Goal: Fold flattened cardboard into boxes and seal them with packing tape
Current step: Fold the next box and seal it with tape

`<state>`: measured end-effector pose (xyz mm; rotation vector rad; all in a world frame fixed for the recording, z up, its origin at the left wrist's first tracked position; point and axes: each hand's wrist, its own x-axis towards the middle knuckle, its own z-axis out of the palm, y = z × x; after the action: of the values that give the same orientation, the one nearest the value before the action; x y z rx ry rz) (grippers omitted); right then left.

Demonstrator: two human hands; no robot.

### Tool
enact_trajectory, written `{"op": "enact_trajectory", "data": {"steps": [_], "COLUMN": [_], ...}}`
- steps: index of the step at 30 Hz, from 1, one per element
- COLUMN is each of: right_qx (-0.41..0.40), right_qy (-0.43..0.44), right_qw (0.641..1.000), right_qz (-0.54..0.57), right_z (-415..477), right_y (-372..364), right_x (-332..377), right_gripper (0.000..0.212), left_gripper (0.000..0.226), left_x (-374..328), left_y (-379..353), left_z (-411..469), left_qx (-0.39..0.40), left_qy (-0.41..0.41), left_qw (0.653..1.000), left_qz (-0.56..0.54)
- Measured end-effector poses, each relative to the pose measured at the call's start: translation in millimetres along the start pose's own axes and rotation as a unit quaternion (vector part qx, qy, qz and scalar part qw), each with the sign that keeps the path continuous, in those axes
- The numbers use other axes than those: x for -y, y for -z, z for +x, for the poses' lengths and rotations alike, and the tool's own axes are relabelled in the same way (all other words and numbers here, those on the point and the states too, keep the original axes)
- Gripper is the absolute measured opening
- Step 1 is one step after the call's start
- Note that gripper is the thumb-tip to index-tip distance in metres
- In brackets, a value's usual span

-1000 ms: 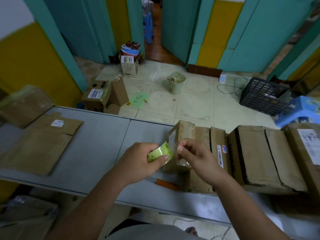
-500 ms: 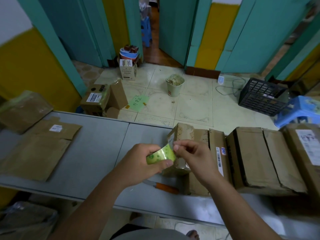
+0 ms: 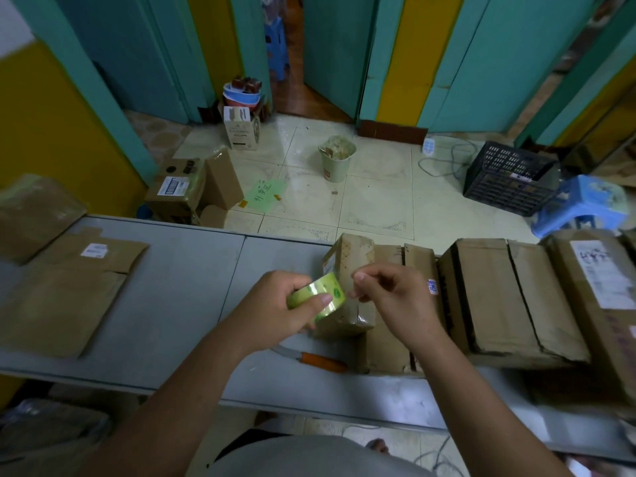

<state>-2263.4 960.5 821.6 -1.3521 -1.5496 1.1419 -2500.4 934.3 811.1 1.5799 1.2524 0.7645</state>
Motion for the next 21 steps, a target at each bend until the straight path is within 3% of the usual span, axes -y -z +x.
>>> {"op": "enact_trajectory", "data": {"steps": [2,7,11,15,18,21], "right_qx": [-0.016,-0.021,-0.046,-0.073,-0.066,-0.069], "right_qy": [0.007,-0.020,-0.122,-0.195,-0.221,-0.235], "right_qw": [1.000,0.999,0.988,0.972,0.971,0.967], "right_qz": [0.016,0.019,0.086,0.105,0.069,0.071], "right_z": [-4,-17,-22,-29,-35,-35], "right_y": [9,13,17,21,10,-1], "right_x": [1,0,-18,-40,-52,-57], "right_gripper": [0.015,0.013,0.020,0.025,0.026,0.022], "left_gripper": [0.021,0.066,0.074,0.068,0.048,0.028], "left_x": [4,12,14,22,27,24], "left_y": [3,3,1,1,-4,-9], "left_z": [2,8,8,4,2,5], "left_qx": [-0.008,-0.072,-0.040,-0.012,-0.049,-0.001], "left_qy": [0.029,0.102,0.064,0.026,0.027,0.054], "left_qw": [0.998,0.973,0.976,0.993,0.985,0.974], "left_qz": [0.056,0.194,0.203,0.111,0.165,0.221]}}
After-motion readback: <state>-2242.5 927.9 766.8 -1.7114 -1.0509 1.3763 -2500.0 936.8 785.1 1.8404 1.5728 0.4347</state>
